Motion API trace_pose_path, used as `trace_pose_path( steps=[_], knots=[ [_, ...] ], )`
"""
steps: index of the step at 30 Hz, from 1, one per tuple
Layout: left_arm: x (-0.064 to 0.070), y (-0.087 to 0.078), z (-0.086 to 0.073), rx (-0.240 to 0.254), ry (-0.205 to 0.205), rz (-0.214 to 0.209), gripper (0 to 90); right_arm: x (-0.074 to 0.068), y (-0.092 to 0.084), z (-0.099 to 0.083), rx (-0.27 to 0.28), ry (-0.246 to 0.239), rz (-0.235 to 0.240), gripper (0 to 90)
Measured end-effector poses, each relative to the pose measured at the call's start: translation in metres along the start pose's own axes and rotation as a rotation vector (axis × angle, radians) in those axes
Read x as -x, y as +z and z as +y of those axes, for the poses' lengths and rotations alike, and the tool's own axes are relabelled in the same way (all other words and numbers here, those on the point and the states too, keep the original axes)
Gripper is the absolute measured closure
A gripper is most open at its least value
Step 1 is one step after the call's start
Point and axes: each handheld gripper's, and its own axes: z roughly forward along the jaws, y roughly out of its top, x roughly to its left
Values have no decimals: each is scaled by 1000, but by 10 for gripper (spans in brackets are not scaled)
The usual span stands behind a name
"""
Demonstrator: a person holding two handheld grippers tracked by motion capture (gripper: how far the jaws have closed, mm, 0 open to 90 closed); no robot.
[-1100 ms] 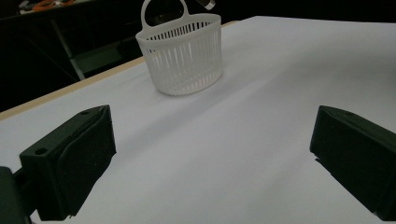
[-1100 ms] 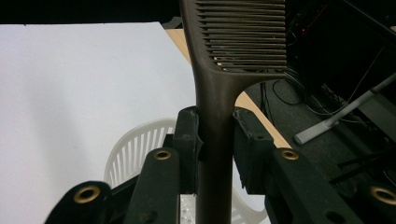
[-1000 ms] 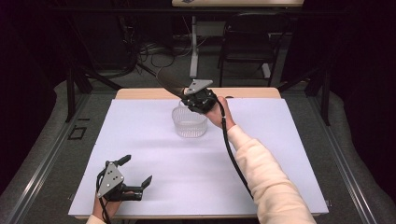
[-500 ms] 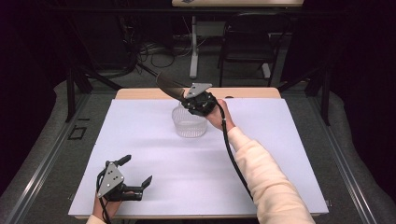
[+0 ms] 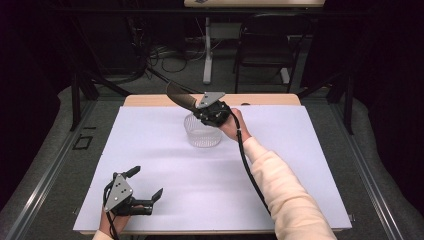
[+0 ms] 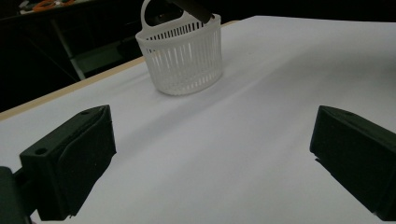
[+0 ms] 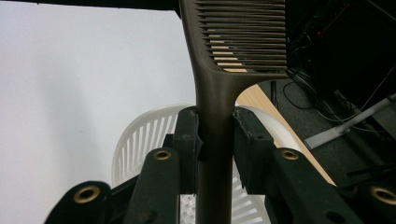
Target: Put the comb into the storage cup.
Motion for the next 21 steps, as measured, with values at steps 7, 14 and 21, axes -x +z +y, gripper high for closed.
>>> trace_pose_path(
  steps=[7, 14, 21],
  knots=[
    [0, 0, 0, -2, 4, 1, 3, -3, 2, -3, -16, -16, 10, 724],
    [0, 0, 0, -3, 1, 1, 3, -2, 3, -8, -37, -25, 17, 724],
    [0, 0, 0, -3, 2, 2, 3, -3, 4, -10, -39, -41, 27, 723]
  ],
)
